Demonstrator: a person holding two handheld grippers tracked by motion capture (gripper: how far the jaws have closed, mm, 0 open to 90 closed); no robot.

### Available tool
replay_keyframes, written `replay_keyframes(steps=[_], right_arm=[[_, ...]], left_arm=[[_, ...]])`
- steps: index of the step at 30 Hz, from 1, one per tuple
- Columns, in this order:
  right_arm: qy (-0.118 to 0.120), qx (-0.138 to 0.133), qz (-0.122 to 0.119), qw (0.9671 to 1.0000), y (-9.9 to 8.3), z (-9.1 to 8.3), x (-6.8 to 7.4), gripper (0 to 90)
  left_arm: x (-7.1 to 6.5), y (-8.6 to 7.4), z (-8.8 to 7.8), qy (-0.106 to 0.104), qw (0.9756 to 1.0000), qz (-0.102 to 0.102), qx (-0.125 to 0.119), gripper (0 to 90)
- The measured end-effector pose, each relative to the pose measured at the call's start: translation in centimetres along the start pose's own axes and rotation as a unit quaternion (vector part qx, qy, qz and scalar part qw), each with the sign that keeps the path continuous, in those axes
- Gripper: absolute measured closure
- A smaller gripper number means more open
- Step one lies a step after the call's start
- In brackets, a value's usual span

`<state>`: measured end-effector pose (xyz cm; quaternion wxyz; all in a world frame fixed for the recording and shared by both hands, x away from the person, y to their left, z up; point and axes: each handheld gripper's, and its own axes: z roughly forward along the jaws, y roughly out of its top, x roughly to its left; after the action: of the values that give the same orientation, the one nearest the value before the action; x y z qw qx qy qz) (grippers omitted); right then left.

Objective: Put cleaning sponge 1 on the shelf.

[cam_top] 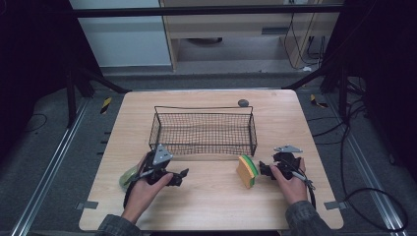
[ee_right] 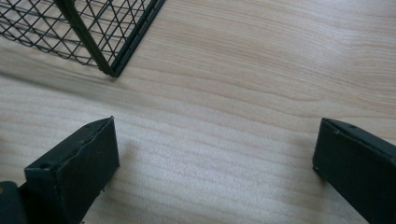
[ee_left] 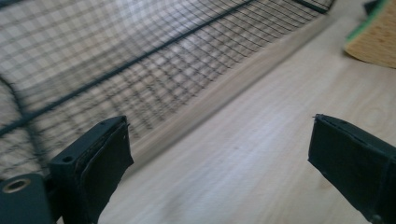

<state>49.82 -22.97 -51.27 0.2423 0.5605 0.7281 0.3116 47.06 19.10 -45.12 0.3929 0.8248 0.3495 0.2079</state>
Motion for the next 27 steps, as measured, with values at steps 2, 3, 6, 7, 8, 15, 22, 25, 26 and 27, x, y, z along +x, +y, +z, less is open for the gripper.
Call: replay_keyframes(steps=[2,3,6,7,8,15,22,25,26,27], right_arm=[[0.004,0.000,-0.005,1.0000,-0.2,-0.2,-0.1,0.7],[0.010,0.000,-0.009,0.9999,-0.4,-0.4,-0.3,0.7],[0.012,0.000,-0.012,0.9999,-0.7,-0.6,-0.4,0.7],[0.013,0.001,-0.013,0.9998,-0.8,-0.8,-0.5,0.7],[0.014,0.000,-0.015,0.9998,-0.9,-0.9,-0.5,0.7],[0.029,0.002,-0.024,0.9993,-0.7,-0.7,-0.6,0.4],[0.025,0.005,-0.024,0.9994,-0.5,-0.6,-0.4,0.7],[0.024,0.006,-0.024,0.9994,-0.5,-0.6,-0.3,0.7],[0.024,0.005,-0.023,0.9994,-0.6,-0.7,-0.2,0.7],[0.024,0.005,-0.021,0.9995,-0.6,-0.8,-0.2,0.7]], left_arm=[[0.6,0.2,-0.7,0.016,0.9997,0.018,0.007,5.1],[0.7,0.3,-0.9,0.021,0.9994,0.025,0.010,5.1],[1.2,0.9,-1.9,0.018,0.9993,0.023,0.022,4.9],[1.5,1.3,-2.7,0.025,0.9987,0.034,0.029,4.7],[1.8,1.4,-3.1,0.027,0.9983,0.040,0.034,4.7],[5.1,1.9,-4.8,0.026,0.9935,0.071,0.085,3.7],[6.8,1.5,-6.3,0.018,0.9859,0.073,0.149,4.0],[6.8,1.1,-6.7,0.015,0.9835,0.069,0.167,6.8],[6.6,0.9,-6.9,0.007,0.9800,0.079,0.182,7.9],[6.5,0.7,-6.9,0.004,0.9795,0.081,0.184,8.6]])
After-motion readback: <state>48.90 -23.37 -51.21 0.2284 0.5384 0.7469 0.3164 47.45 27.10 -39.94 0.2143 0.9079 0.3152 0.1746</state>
